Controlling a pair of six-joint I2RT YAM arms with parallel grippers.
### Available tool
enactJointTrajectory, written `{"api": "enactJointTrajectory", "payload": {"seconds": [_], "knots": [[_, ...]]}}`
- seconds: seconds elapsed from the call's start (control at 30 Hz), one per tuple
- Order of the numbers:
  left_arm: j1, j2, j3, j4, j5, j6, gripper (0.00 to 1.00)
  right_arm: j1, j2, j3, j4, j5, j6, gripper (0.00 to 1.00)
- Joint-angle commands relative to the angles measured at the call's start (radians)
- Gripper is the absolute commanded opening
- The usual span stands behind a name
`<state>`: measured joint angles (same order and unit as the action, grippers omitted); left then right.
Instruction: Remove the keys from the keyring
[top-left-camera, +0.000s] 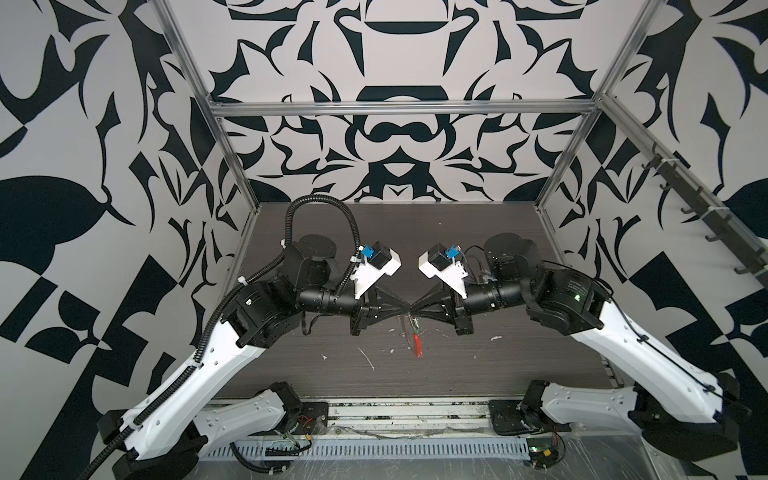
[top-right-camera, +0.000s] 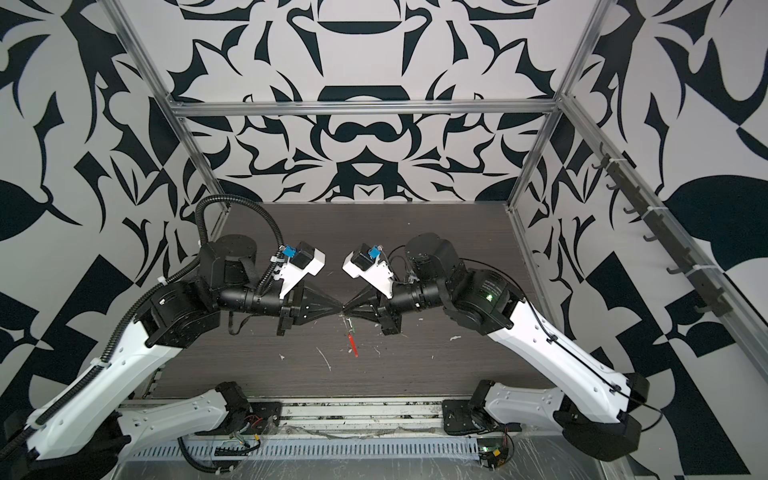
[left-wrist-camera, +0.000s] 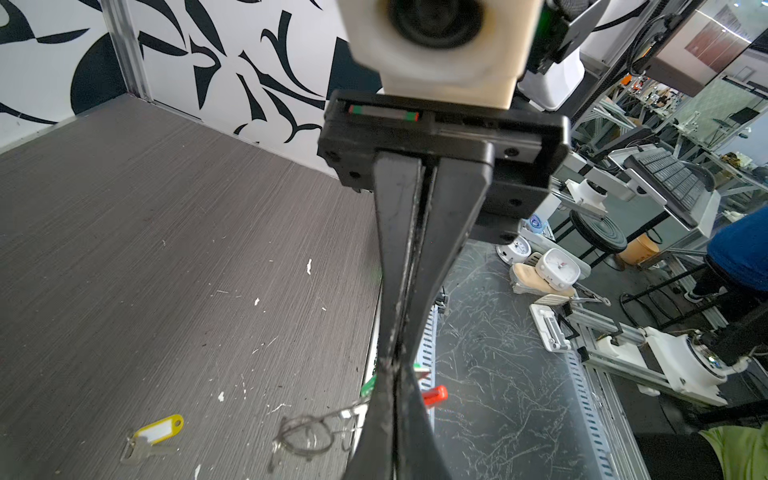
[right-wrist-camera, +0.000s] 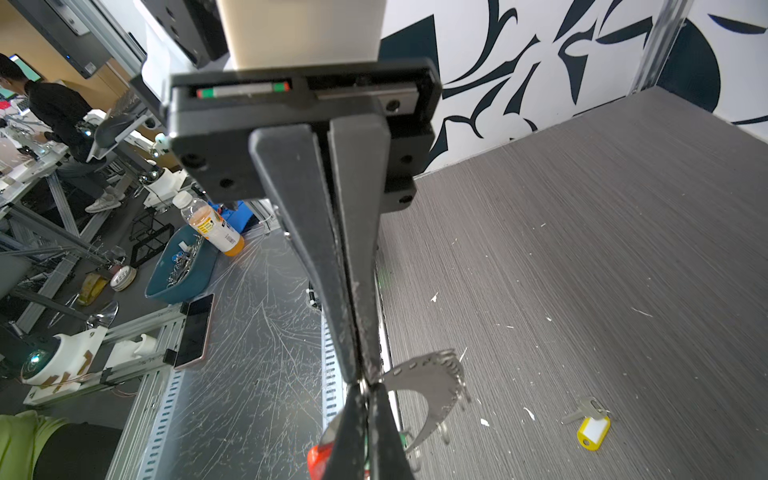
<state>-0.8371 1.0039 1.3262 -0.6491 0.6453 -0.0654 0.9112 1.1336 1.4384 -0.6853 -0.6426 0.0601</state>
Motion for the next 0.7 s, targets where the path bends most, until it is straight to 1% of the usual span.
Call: {"api": "enactJointTrajectory", "payload": {"seconds": [0.0, 0.1, 0.27, 0.4, 0.67], "knots": [[0.001, -0.033, -0.046, 0.081, 0.017, -0.032, 0.0, 0.0, -0.019, 0.007, 0.116, -0.017, 0.018, 0.0], [0.001, -0.054, -0.069, 0.125, 0.016, -0.043, 0.0, 0.001, -0.035, -0.02, 0.156, -0.028, 0.027, 0.01], [0.001, -0.072, -0.084, 0.152, 0.011, -0.051, 0.0, 0.001, -0.055, -0.051, 0.19, -0.032, 0.037, 0.14], [0.001, -0.085, -0.094, 0.17, 0.001, -0.056, 0.0, 0.0, -0.063, -0.067, 0.209, -0.038, 0.047, 0.18], [0.001, -0.106, -0.108, 0.187, -0.022, -0.062, 0.0, 0.002, -0.081, -0.094, 0.233, -0.037, 0.059, 0.3]]}}
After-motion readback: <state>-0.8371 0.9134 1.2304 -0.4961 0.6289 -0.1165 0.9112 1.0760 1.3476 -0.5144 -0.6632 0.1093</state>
